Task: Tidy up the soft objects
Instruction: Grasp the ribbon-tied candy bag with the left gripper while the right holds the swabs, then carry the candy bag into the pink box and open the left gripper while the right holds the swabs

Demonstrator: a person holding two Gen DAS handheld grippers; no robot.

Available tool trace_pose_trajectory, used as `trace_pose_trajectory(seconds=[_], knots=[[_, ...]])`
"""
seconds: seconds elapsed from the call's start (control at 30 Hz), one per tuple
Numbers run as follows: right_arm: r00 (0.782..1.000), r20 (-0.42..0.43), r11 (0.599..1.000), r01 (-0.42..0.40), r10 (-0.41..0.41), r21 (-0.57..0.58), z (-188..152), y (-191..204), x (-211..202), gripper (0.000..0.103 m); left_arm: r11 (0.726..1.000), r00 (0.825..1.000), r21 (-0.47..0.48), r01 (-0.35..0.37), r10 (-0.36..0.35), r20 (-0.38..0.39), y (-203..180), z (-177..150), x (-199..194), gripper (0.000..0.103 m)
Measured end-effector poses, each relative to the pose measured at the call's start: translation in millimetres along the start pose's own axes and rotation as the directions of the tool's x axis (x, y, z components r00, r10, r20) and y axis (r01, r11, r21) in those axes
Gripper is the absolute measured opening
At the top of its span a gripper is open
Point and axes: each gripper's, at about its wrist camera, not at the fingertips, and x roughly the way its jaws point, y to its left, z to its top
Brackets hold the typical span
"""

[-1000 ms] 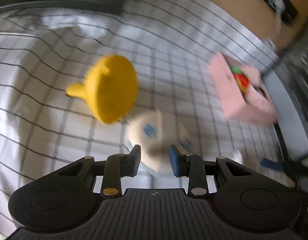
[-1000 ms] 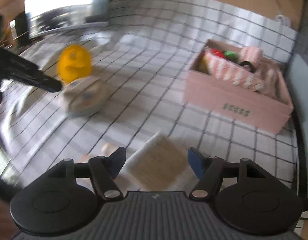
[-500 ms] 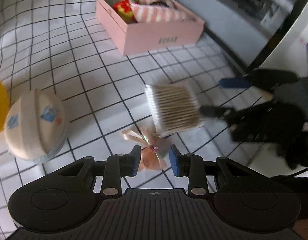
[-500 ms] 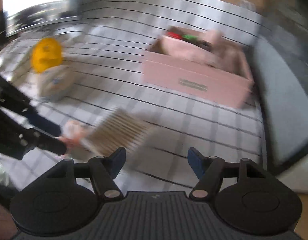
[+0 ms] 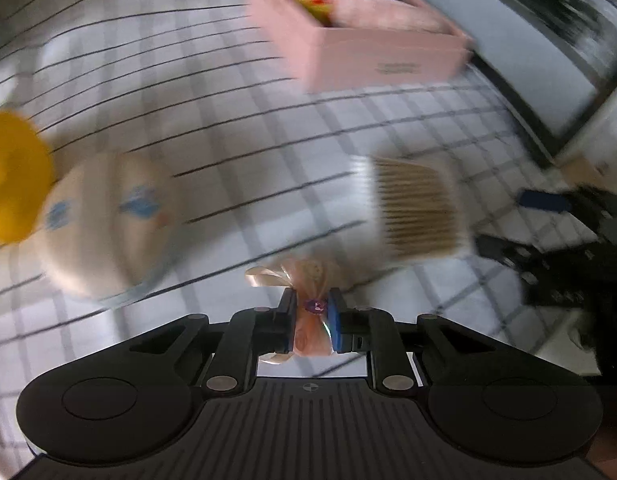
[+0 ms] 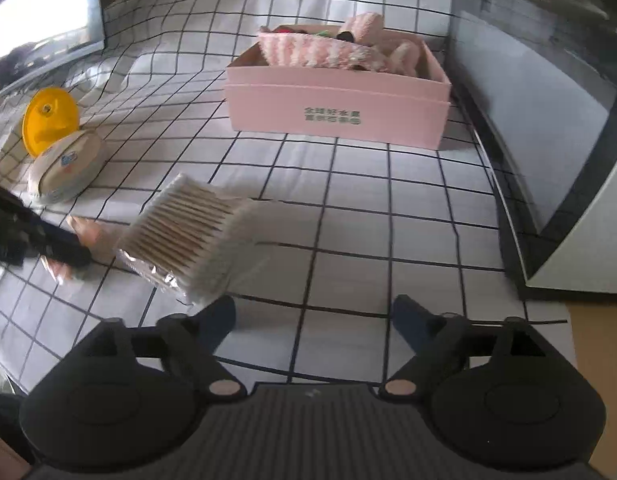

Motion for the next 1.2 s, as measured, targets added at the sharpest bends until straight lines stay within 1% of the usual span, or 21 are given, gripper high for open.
trace_pose_trajectory(seconds=[0.03,0.1,0.17,0.2,0.3,0.37,0.43,0.47,0.57,0.63,0.7,0.77,0.83,0.87,0.9,0.97,1.0,1.13,1.17,1.2], knots=[[1.000,0.002,1.000,-0.001,0.001,0.000,0,1,1,0.091,0.999,1.000,-0.027,-0.024,0.024,0.002,6,-1,-2,0.019],[1.000,-0.003,1.000,-0.014,0.014,0.000,1,1,2,0.098,0.996,0.999,-0.075,-0.053,0.053,0.003,16,-3,-6,0.019],[1.000,-0.013,1.000,-0.026,0.026,0.002,2,2,4,0.102,0.992,0.998,-0.109,-0.060,0.061,0.006,22,-3,-8,0.019],[0.999,-0.019,1.000,-0.028,0.028,0.001,2,3,5,0.103,0.992,0.998,-0.114,-0.059,0.060,0.008,23,-3,-7,0.019],[0.999,-0.043,1.000,-0.015,0.014,-0.021,6,6,9,0.103,0.993,0.998,-0.101,-0.066,0.067,0.013,24,-4,-8,0.019],[0.996,-0.082,0.998,-0.038,0.034,-0.048,12,6,10,0.103,0.993,0.997,-0.102,-0.067,0.069,0.019,24,-5,-8,0.019],[0.992,-0.110,0.995,-0.072,0.064,-0.075,19,4,10,0.096,0.992,0.998,-0.114,-0.061,0.064,0.023,24,-5,-8,0.019],[0.992,-0.101,0.994,-0.082,0.074,-0.076,22,4,8,0.091,0.991,0.998,-0.119,-0.057,0.061,0.025,25,-5,-9,0.019],[0.993,-0.053,0.987,-0.115,0.110,-0.107,29,10,-2,0.091,0.990,0.998,-0.128,-0.059,0.063,0.031,21,-6,-9,0.019],[0.990,-0.017,0.974,-0.142,0.141,-0.177,33,21,-10,0.091,0.989,0.997,-0.137,-0.060,0.065,0.036,17,-7,-8,0.019],[0.988,0.003,0.947,-0.150,0.157,-0.284,35,37,-12,0.091,0.988,0.997,-0.144,-0.054,0.061,0.041,20,-8,-9,0.019],[0.989,0.023,0.908,-0.126,0.147,-0.398,34,54,-8,0.091,0.987,0.997,-0.152,-0.049,0.056,0.045,22,-9,-10,0.019],[0.989,0.034,0.876,-0.109,0.141,-0.469,34,66,2,0.091,0.986,0.998,-0.158,-0.044,0.052,0.046,26,-11,-12,0.018],[0.990,0.024,0.869,-0.113,0.142,-0.482,38,67,8,0.091,0.985,0.998,-0.166,-0.043,0.052,0.047,28,-12,-13,0.018],[0.990,0.005,0.866,-0.123,0.144,-0.485,41,70,15,0.091,0.984,0.998,-0.172,-0.044,0.053,0.046,30,-14,-14,0.018],[0.987,-0.034,0.872,-0.152,0.154,-0.466,49,73,30,0.092,0.980,0.997,-0.195,-0.049,0.059,0.045,36,-18,-18,0.018],[0.985,-0.037,0.880,-0.167,0.168,-0.444,53,72,34,0.092,0.978,0.997,-0.203,-0.051,0.062,0.044,38,-20,-19,0.018],[0.972,-0.094,0.920,-0.232,0.213,-0.316,69,66,51,0.090,0.972,0.997,-0.228,-0.057,0.068,0.041,43,-27,-25,0.018],[0.971,-0.101,0.926,-0.238,0.218,-0.293,70,65,51,0.086,0.971,0.997,-0.231,-0.058,0.069,0.041,43,-29,-26,0.018],[0.973,-0.095,0.928,-0.231,0.212,-0.294,68,66,48,0.076,0.971,0.997,-0.232,-0.058,0.069,0.040,44,-30,-26,0.018]])
